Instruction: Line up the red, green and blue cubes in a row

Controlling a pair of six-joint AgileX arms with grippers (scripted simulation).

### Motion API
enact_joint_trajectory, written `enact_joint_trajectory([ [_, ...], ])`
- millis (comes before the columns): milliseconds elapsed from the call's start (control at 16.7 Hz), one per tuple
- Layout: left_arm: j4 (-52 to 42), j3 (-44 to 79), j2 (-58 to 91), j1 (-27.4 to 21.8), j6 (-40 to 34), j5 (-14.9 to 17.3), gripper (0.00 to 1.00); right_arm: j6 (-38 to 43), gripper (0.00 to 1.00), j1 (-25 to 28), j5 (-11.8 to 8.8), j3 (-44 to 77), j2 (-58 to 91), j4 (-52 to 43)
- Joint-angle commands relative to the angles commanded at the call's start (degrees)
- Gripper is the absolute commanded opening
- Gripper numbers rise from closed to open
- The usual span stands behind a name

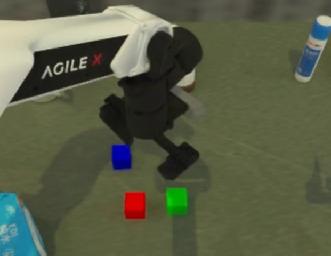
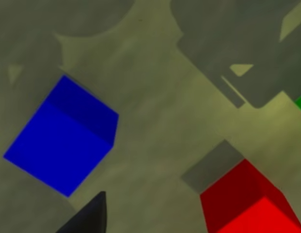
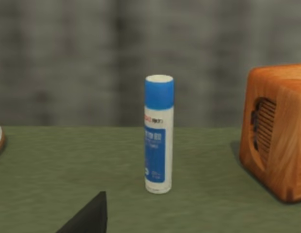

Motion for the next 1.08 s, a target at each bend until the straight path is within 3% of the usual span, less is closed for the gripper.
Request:
enact_joint_trajectory([
  [300,0.3,0.3,1.4,6.0,-24.8,0.0,1.00,0.0,1.00,0.0,0.0,0.0,0.0,0.0],
  [540,1.3,0.5,1.3,9.7,-37.4,-0.2,1.00,0.0,1.00,0.0,0.0,0.0,0.0,0.0],
  [1080,2.5,-0.1,1.4,10.7,-40.6,-0.3,1.00,0.0,1.00,0.0,0.0,0.0,0.0,0.0],
])
